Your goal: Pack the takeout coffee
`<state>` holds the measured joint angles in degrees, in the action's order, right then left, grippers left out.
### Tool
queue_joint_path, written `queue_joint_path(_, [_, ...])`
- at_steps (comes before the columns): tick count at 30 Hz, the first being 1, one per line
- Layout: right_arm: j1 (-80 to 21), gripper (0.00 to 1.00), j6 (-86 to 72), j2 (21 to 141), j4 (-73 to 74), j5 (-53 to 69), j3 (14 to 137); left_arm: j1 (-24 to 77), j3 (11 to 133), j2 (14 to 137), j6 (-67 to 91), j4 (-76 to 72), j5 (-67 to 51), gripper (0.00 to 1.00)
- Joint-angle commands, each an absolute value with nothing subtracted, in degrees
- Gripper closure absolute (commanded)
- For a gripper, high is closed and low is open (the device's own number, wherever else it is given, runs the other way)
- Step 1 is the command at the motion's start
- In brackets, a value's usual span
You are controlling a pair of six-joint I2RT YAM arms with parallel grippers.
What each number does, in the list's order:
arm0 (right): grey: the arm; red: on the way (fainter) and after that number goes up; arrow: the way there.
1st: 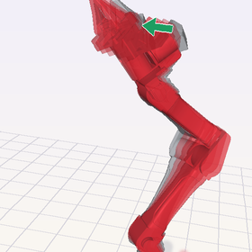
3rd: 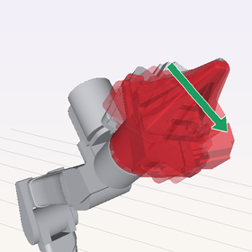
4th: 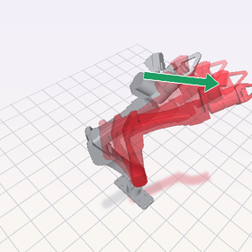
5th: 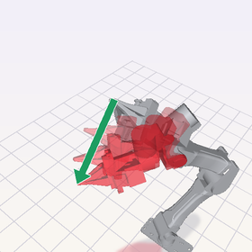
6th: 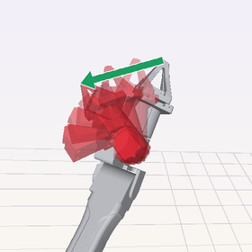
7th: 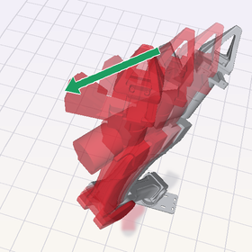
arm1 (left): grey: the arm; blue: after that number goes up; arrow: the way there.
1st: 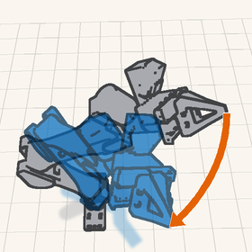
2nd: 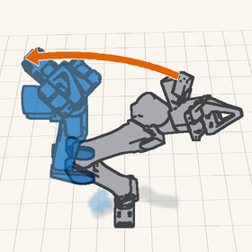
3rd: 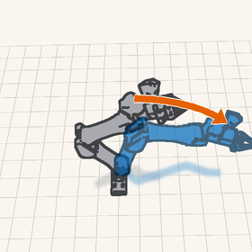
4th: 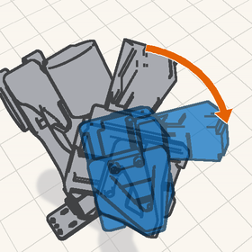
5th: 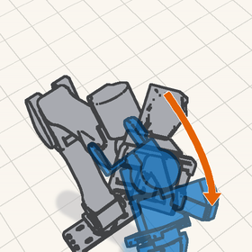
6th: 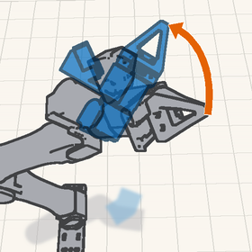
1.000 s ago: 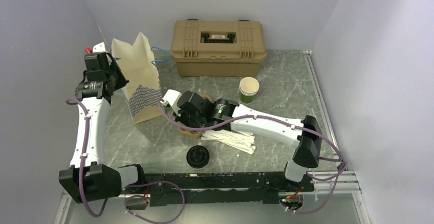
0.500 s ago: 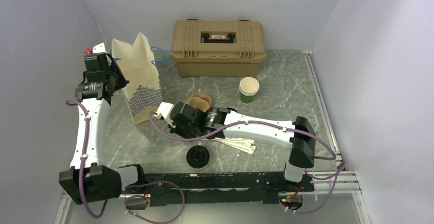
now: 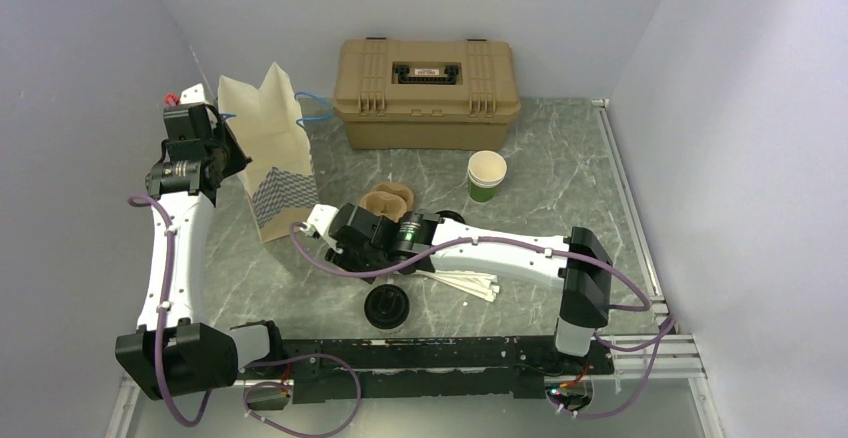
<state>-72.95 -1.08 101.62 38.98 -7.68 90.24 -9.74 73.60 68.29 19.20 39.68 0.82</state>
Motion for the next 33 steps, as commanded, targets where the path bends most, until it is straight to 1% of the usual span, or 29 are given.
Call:
queue_joint_path(1, [-73.4, 0.60, -1.1, 101.1, 38.3, -9.7, 91.0, -10.2, 73.5, 67.1, 19.5, 36.8, -0.6, 1.00])
queue_joint_path(4, [-73.4, 0.59, -1.3, 99.8, 37.9, -10.6, 91.1, -10.2, 73.5, 67.1, 19.5, 36.8, -0.7, 1.00])
queue_joint_path(11, [-72.2, 0.47, 1.5, 96.6, 37.2, -14.3, 90.7, -10.3, 73.5, 67.2, 19.5, 36.7, -1.0, 1.00])
queue_joint_path(14, [-70.5, 0.46, 3.4, 96.5, 37.8, -16.5, 90.6, -10.4, 73.5, 67.2, 19.5, 36.8, -1.2, 1.00])
queue_joint_path(19, [-67.3, 0.41, 5.4, 94.6, 34.1, -12.4, 87.1, -10.4, 73.5, 67.4, 19.6, 36.7, -1.4, 1.00])
queue_joint_path(25, [-62.5, 0.33, 6.2, 94.6, 29.8, -5.0, 83.8, -10.4, 73.5, 67.3, 19.5, 36.7, -1.3, 1.00])
queue_joint_path(33, [-61.1, 0.31, 7.2, 97.8, 29.3, -2.6, 84.1, -10.4, 73.5, 67.6, 19.5, 36.7, -1.2, 1.00])
